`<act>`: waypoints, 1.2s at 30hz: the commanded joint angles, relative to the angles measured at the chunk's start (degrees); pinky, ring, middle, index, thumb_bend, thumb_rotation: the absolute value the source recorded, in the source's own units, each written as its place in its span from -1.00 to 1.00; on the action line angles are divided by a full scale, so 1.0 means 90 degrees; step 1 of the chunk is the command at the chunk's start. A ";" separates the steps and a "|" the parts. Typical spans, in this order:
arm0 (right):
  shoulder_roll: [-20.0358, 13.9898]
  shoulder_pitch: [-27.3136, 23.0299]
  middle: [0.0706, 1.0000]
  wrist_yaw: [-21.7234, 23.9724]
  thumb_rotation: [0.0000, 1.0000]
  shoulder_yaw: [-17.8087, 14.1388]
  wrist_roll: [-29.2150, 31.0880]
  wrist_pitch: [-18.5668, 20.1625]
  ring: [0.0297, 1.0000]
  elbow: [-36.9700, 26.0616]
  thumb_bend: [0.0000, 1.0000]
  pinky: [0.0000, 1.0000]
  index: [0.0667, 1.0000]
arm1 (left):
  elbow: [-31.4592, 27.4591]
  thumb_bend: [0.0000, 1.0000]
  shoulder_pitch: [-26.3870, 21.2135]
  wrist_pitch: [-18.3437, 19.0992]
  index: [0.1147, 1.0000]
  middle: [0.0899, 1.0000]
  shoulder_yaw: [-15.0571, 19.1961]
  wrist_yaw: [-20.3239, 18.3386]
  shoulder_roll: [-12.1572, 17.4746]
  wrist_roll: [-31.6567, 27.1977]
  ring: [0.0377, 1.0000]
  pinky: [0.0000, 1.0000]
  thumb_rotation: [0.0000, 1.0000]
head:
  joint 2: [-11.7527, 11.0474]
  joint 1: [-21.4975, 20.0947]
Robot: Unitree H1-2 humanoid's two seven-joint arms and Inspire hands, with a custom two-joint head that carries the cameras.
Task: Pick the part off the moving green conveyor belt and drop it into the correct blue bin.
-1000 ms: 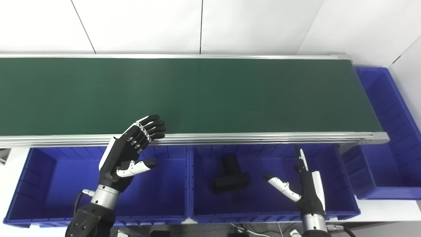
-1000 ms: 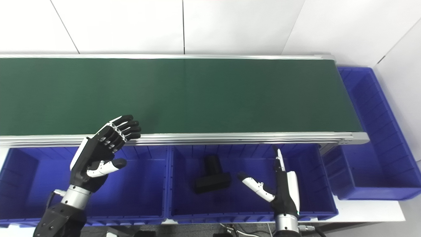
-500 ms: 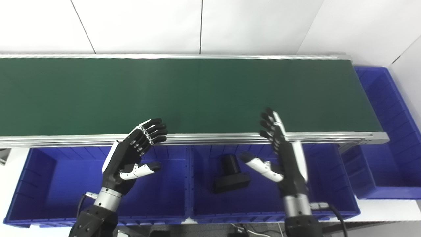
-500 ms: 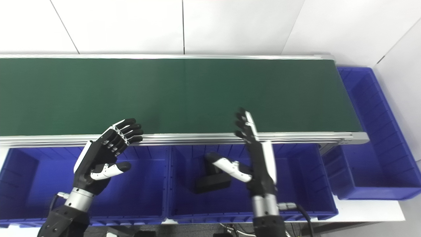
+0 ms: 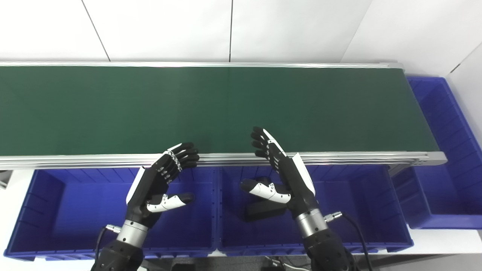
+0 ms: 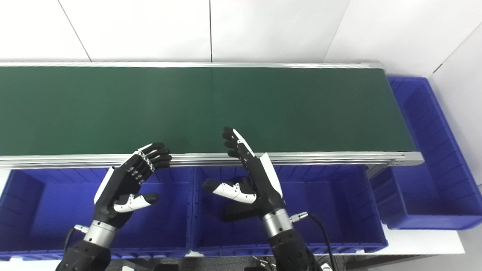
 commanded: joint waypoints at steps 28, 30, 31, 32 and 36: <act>-0.0275 0.0229 0.78 -0.0041 -0.03 -0.0385 0.0318 -0.1882 0.74 0.0975 0.75 0.60 0.84 | 0.0285 0.82 0.0030 -0.0503 0.56 0.56 -0.0201 0.0109 -0.0197 0.0200 0.53 0.51 -0.27 | -0.0613 0.0566; -0.0278 0.0221 0.78 -0.0036 -0.04 -0.0393 0.0323 -0.1925 0.74 0.1016 0.75 0.60 0.84 | 0.0301 0.82 0.0035 -0.0506 0.56 0.55 -0.0208 0.0123 -0.0206 0.0212 0.53 0.51 -0.26 | -0.0646 0.0574; -0.0276 0.0218 0.78 -0.0038 -0.04 -0.0397 0.0322 -0.1940 0.74 0.1045 0.75 0.60 0.85 | 0.0328 0.82 0.0032 -0.0516 0.56 0.55 -0.0211 0.0128 -0.0208 0.0221 0.53 0.51 -0.26 | -0.0733 0.0591; -0.0275 0.0217 0.78 -0.0034 -0.04 -0.0400 0.0327 -0.1941 0.74 0.1059 0.75 0.60 0.85 | 0.0346 0.83 0.0029 -0.0521 0.56 0.55 -0.0214 0.0132 -0.0209 0.0231 0.53 0.51 -0.26 | -0.0733 0.0591; -0.0262 0.0208 0.78 -0.0042 -0.06 -0.0410 0.0323 -0.1966 0.74 0.1126 0.75 0.60 0.84 | 0.0430 0.83 0.0013 -0.0557 0.56 0.55 -0.0224 0.0114 -0.0217 0.0202 0.54 0.52 -0.26 | -0.0846 0.0612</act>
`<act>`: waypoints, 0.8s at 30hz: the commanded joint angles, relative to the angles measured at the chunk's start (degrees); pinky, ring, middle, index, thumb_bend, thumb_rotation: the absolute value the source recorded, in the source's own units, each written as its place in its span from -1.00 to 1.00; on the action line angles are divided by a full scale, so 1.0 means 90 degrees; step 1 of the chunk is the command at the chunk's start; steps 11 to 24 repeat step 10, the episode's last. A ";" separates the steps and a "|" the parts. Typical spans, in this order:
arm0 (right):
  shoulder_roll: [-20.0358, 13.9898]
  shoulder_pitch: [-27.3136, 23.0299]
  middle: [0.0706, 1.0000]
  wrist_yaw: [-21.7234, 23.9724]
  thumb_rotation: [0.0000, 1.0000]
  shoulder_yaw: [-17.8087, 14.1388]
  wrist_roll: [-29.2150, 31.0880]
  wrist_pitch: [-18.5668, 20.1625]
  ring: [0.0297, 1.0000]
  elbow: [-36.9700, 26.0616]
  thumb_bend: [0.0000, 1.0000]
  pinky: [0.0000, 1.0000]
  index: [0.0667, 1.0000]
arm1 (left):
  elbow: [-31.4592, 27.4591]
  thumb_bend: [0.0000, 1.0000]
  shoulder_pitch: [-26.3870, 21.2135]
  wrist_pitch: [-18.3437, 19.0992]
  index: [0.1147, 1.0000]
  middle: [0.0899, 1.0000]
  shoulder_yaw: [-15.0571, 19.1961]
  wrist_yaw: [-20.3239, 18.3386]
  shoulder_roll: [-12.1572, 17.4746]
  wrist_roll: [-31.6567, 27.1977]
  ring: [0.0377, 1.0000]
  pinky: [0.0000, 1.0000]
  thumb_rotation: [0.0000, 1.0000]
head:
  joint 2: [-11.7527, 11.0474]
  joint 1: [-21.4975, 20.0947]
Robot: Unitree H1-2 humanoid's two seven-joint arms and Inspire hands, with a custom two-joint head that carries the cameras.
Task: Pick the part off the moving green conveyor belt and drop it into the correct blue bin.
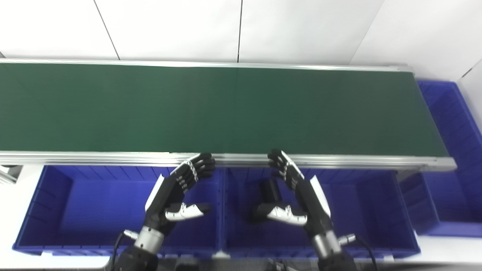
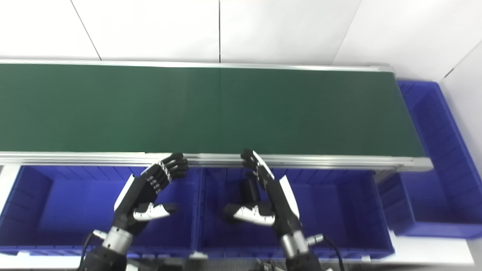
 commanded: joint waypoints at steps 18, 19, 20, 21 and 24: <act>0.0049 -0.0136 0.78 -0.0022 -0.08 -0.0042 0.0005 -0.0439 0.73 0.0023 0.75 0.59 0.83 | 0.0125 0.83 -0.0114 -0.0351 0.57 0.56 -0.0007 0.0007 -0.0063 -0.0001 0.55 0.54 -0.29 | -0.0145 0.0023; 0.0049 -0.0136 0.78 -0.0022 -0.08 -0.0042 0.0005 -0.0439 0.73 0.0023 0.75 0.59 0.83 | 0.0125 0.83 -0.0114 -0.0351 0.57 0.56 -0.0007 0.0007 -0.0063 -0.0001 0.55 0.54 -0.29 | -0.0145 0.0023; 0.0049 -0.0136 0.78 -0.0022 -0.08 -0.0042 0.0005 -0.0439 0.73 0.0023 0.75 0.59 0.83 | 0.0125 0.83 -0.0114 -0.0351 0.57 0.56 -0.0007 0.0007 -0.0063 -0.0001 0.55 0.54 -0.29 | -0.0145 0.0023; 0.0049 -0.0136 0.78 -0.0022 -0.08 -0.0042 0.0005 -0.0439 0.73 0.0023 0.75 0.59 0.83 | 0.0125 0.83 -0.0114 -0.0351 0.57 0.56 -0.0007 0.0007 -0.0063 -0.0001 0.55 0.54 -0.29 | -0.0145 0.0023; 0.0049 -0.0136 0.78 -0.0022 -0.08 -0.0042 0.0005 -0.0439 0.73 0.0023 0.75 0.59 0.83 | 0.0125 0.83 -0.0114 -0.0351 0.57 0.56 -0.0007 0.0007 -0.0063 -0.0001 0.55 0.54 -0.29 | -0.0145 0.0023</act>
